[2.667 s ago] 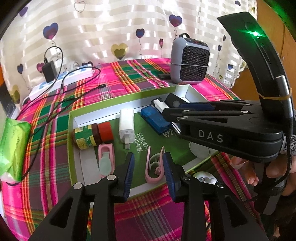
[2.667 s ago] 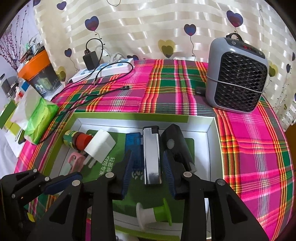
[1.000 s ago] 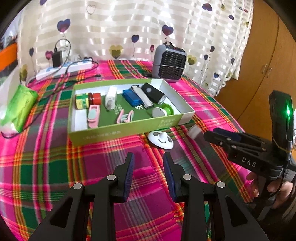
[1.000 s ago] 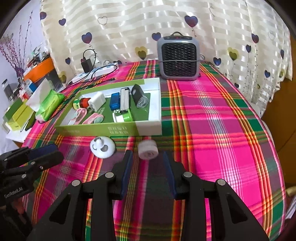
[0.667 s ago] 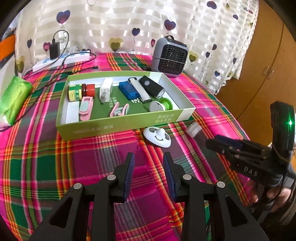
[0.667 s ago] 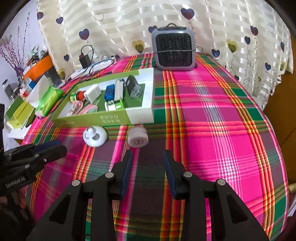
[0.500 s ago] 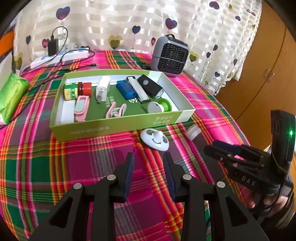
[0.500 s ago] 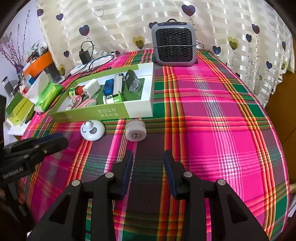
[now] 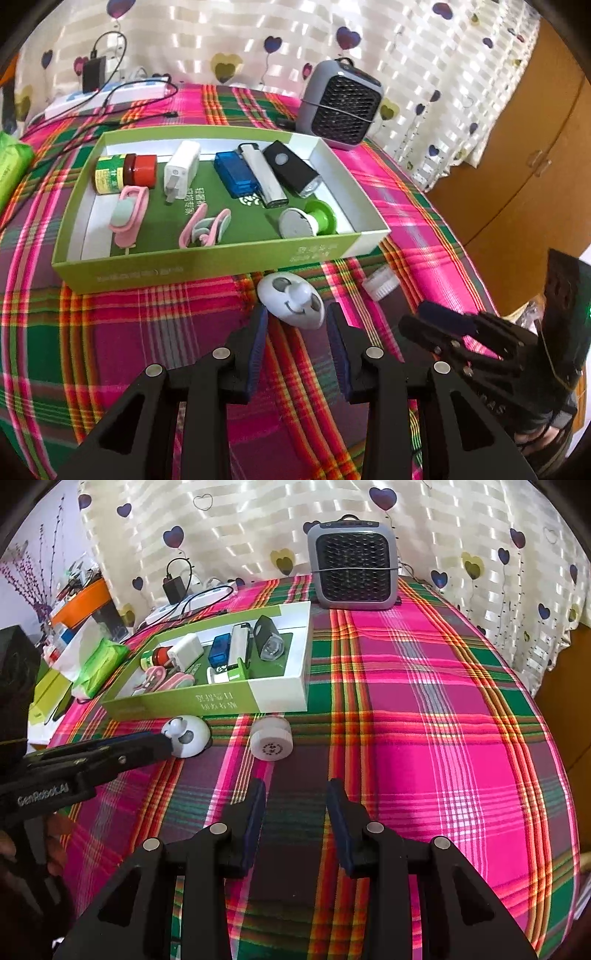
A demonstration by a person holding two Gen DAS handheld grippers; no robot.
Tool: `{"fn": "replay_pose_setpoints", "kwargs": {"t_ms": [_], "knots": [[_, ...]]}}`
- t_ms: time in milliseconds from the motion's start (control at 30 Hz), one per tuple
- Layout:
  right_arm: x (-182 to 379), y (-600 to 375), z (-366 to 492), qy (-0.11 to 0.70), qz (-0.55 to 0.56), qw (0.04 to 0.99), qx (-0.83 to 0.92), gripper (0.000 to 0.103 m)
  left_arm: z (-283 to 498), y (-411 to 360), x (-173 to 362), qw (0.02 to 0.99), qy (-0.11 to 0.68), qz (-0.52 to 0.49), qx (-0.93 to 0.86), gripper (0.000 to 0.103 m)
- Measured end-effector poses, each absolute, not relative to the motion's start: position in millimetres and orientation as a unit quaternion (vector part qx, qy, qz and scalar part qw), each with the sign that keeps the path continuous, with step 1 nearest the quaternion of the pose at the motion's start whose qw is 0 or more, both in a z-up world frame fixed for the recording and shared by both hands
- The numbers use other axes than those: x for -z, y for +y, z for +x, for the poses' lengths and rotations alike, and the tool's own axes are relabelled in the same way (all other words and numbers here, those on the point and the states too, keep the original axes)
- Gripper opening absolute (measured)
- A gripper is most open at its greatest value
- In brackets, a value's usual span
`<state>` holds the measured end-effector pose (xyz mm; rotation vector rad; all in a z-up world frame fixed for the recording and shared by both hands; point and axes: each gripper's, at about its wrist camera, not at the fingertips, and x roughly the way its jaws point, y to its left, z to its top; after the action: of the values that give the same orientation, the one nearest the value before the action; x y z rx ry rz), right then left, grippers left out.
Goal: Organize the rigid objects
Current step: 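Grasp the white face-shaped fan with the left tool while the right approaches the white round cap, then grasp the white round cap with the right tool while the left holds the fan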
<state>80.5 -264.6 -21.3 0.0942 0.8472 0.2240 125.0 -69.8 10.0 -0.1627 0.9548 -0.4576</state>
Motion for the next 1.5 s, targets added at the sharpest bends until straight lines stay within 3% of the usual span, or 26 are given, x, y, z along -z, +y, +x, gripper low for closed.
{"fn": "replay_pose_setpoints", "kwargs": {"t_ms": [1067, 1500], "knots": [[20, -259, 89, 0.409, 0.036, 0.905, -0.114, 0.036, 139, -70, -1, 0.854, 0.460, -0.097, 0.223, 0.028], [17, -236, 104, 0.402, -0.015, 0.907, -0.121, 0.036, 123, -42, -2, 0.863, 0.453, -0.091, 0.202, 0.028]]}}
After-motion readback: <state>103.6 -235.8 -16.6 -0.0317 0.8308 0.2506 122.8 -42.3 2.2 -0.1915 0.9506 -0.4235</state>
